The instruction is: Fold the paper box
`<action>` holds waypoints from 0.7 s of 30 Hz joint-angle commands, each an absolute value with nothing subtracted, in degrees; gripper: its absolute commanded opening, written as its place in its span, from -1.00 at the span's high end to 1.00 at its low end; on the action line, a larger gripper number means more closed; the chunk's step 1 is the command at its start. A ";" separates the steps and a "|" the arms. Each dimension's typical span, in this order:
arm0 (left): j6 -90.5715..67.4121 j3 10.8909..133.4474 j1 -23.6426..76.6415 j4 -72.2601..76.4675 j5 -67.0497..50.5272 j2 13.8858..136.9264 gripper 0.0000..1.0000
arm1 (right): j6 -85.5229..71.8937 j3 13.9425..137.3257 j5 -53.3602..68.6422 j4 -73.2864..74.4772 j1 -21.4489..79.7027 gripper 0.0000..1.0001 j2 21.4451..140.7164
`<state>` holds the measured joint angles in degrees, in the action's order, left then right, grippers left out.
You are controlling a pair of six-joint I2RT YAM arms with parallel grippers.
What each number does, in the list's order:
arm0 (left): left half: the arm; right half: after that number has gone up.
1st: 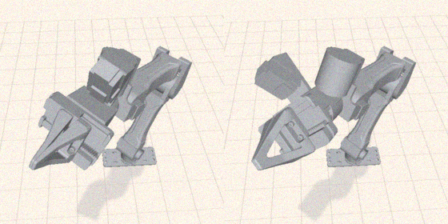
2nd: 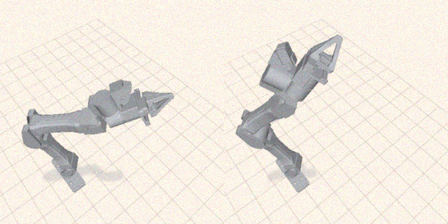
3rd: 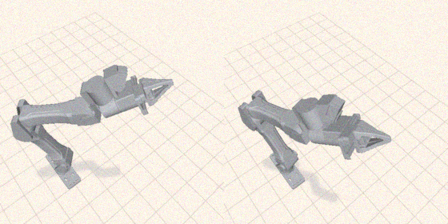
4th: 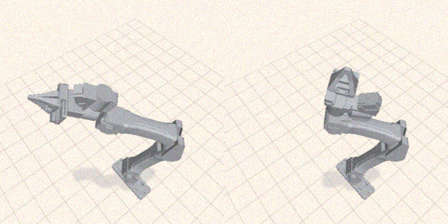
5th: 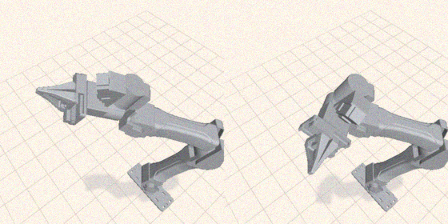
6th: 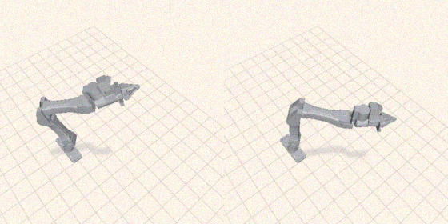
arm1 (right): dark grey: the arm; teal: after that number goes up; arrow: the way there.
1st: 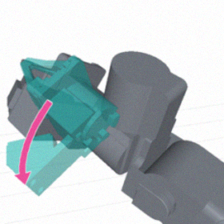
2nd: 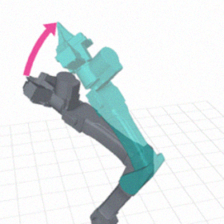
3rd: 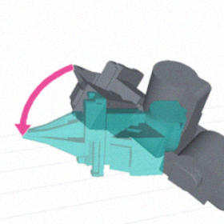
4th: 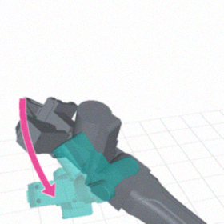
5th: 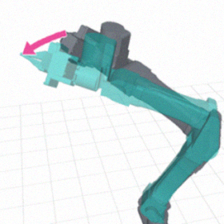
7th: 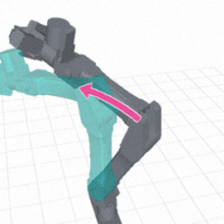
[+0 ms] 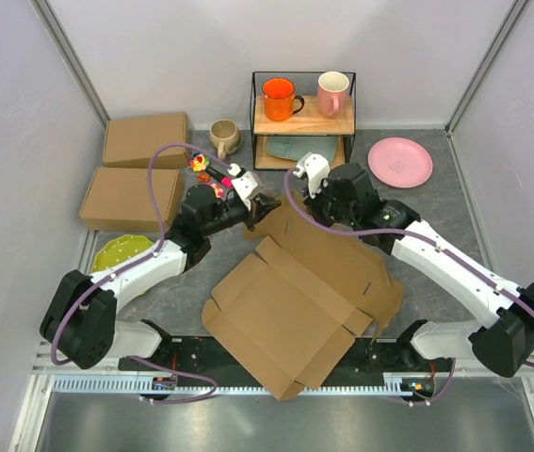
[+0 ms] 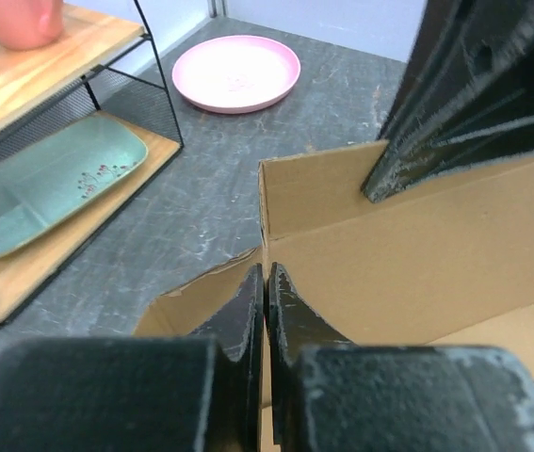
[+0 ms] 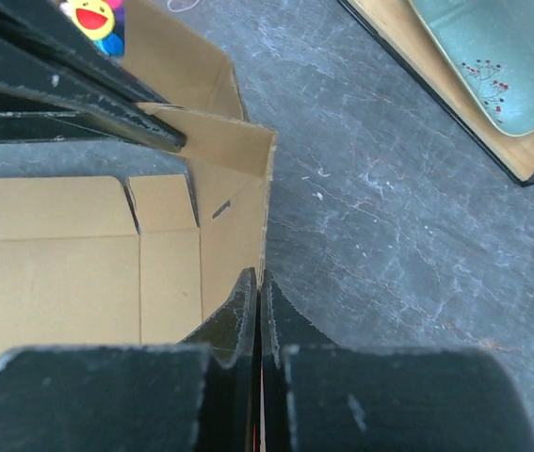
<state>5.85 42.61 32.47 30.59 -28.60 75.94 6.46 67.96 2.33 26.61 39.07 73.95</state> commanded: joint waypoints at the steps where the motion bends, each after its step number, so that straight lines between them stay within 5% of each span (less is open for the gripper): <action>1: -4.30 41.84 34.01 35.77 -26.72 74.89 0.96 | 9.31 65.23 -6.22 22.59 43.94 1.00 71.02; 16: -13.53 37.36 39.29 38.32 -22.24 75.85 0.93 | 15.20 54.50 -19.42 11.34 52.29 1.00 68.12; 21: -17.92 36.30 39.46 39.29 -23.11 75.68 0.72 | 16.87 52.91 -21.70 10.11 54.75 1.00 67.68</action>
<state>-10.50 37.23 37.87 35.29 -20.29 75.50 14.26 54.33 -21.17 13.91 52.31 68.40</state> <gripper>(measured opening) 0.073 0.012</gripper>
